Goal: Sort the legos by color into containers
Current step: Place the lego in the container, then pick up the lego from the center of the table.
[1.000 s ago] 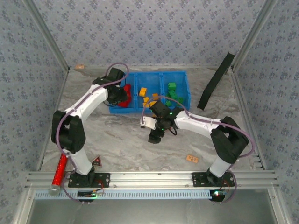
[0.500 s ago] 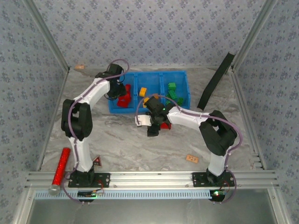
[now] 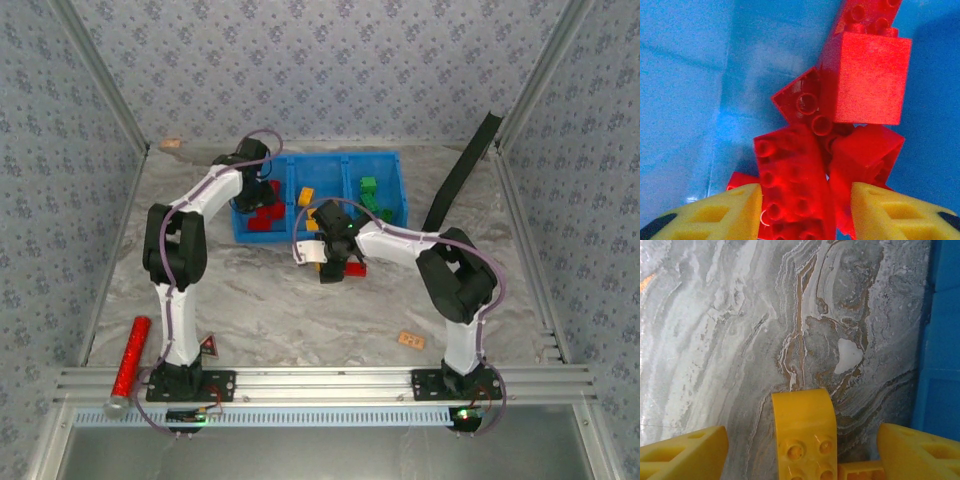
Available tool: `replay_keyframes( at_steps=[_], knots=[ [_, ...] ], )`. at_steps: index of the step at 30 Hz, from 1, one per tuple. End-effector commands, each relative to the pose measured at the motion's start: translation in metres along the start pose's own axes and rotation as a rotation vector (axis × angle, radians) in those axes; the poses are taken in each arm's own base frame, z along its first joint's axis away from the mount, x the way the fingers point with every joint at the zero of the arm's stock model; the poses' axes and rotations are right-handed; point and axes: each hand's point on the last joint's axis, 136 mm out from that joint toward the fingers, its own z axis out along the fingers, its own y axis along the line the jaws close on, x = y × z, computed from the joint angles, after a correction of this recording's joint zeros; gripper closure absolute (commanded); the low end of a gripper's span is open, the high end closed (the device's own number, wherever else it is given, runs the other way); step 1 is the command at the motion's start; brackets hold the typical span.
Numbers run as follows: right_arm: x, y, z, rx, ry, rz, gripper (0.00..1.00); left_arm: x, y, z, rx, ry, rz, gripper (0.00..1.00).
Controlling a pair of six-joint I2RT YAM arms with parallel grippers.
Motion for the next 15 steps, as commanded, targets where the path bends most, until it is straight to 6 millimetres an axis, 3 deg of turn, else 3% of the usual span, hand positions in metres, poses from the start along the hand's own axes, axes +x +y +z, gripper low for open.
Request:
replay_keyframes(
  at_steps=[1, 8, 15],
  knots=[
    [0.004, -0.002, 0.005, -0.011, 0.025, -0.039, 0.21, -0.02, -0.01, -0.033, 0.045, -0.072, 0.0, 0.45],
    [0.008, 0.003, 0.017, -0.042, 0.036, -0.036, 0.28, -0.03, -0.021, -0.076, 0.121, -0.138, -0.009, 0.42],
    [0.013, 0.012, 0.023, -0.083, 0.059, -0.036, 0.5, -0.032, -0.017, -0.112, 0.14, -0.198, -0.011, 0.4]
  ],
)
